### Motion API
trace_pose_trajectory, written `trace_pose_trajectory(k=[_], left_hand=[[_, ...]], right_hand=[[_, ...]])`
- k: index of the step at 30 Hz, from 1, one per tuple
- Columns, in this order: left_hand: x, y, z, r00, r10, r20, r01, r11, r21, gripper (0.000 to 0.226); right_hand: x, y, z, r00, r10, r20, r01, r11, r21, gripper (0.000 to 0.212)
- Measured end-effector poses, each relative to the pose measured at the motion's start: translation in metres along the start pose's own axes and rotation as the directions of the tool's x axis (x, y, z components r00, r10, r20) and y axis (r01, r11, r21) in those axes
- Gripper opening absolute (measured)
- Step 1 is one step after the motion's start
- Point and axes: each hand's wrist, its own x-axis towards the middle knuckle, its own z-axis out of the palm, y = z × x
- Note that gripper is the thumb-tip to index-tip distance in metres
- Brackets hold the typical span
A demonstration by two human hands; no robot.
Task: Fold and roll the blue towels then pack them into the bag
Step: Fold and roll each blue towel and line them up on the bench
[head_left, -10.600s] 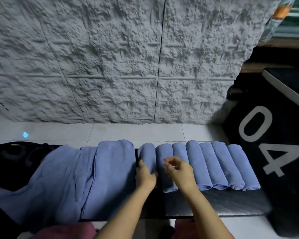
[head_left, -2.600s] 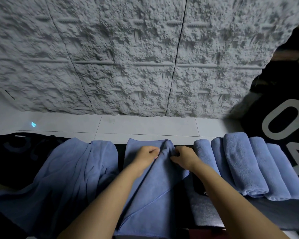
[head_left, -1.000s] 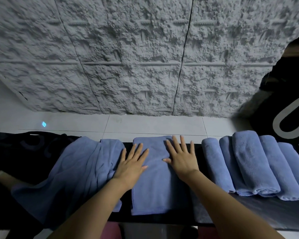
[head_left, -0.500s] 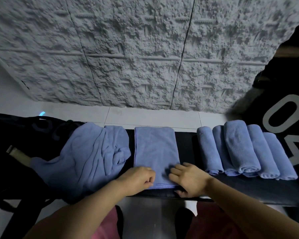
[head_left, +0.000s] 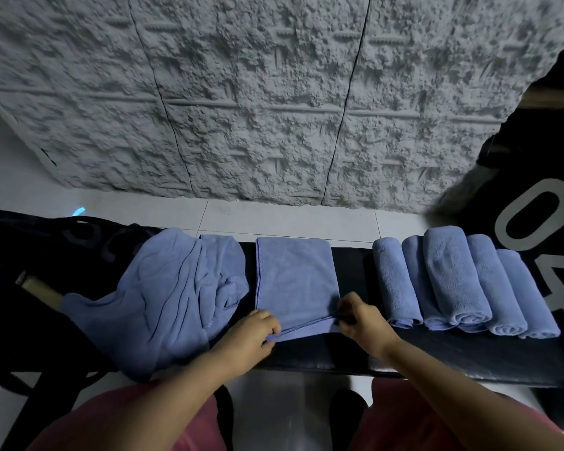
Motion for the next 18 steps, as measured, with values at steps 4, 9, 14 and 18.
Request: trace_pose_trajectory(k=[4,9,14,18], left_hand=[[0.007,-0.005,-0.002,0.965,-0.255,-0.059,0.225,0.922,-0.315,0.009],[0.011,-0.008,-0.002,0.943,-0.212,-0.257,0.161,0.965,-0.205,0.020],[0.012,-0.010,-0.007,0.934,0.210,-0.289,-0.113,0.942,0.317,0.026],[0.004,-0.012,-0.007,0.950,0.229,-0.212,-0.136,0.916,0.377,0.029]], right_hand=[[0.008,-0.002,0.002,0.994,0.108,-0.001,-0.107,0.985,0.133,0.023],[0.002,-0.003,0.004,0.965,-0.232,-0.119,0.193,0.944,-0.269,0.024],[-0.003,-0.006,0.006,0.787,-0.617,0.001,0.440,0.561,-0.701,0.021],[-0.006,-0.003,0.004,0.727,-0.681,0.086,0.504,0.445,-0.740,0.020]])
